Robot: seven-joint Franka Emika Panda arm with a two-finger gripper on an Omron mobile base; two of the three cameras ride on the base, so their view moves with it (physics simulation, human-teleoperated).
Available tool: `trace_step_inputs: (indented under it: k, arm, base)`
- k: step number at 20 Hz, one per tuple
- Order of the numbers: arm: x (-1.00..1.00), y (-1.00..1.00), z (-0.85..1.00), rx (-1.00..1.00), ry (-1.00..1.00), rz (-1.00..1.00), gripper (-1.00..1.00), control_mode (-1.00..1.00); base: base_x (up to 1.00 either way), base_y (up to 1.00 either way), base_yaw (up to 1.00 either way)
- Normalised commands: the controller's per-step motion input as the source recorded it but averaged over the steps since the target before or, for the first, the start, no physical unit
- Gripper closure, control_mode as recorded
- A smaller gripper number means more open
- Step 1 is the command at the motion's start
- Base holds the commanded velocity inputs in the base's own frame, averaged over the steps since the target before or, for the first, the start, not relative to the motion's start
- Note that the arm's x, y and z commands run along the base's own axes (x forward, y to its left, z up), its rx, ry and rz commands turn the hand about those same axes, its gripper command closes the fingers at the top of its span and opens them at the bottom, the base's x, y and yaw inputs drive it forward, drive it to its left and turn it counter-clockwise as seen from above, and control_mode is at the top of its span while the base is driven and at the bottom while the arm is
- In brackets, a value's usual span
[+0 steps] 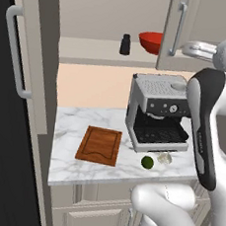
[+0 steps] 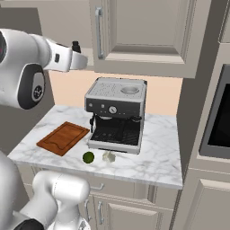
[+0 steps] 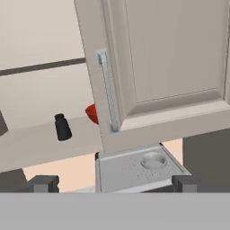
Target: Open the cabinet. Place the bowl and condiment on the counter. Then place the lime and garlic on the cutting board.
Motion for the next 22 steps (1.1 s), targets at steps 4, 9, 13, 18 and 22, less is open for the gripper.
trace_step_inputs:
  k: [4, 9, 13, 18, 22]
  arm:
    - [0.39, -0.03, 0.0, 0.0, 0.07, 0.06, -1.0, -1.0]
    - [0.26, -0.12, 0.0, 0.0, 0.11, 0.07, -1.0, -1.0]
    - [0.31, -0.02, 0.0, 0.0, 0.09, 0.0, -1.0, -1.0]
    - [0.27, 0.0, -0.03, 0.0, 0.03, 0.0, -1.0, -1.0]
    - [0.28, 0.0, -0.31, 0.0, -0.08, 0.0, -1.0, -1.0]
  base:
    - [0.0, 0.0, 0.0]
    - [0.0, 0.0, 0.0]
    - [0.0, 0.0, 0.0]
    - [0.0, 0.0, 0.0]
    - [0.0, 0.0, 0.0]
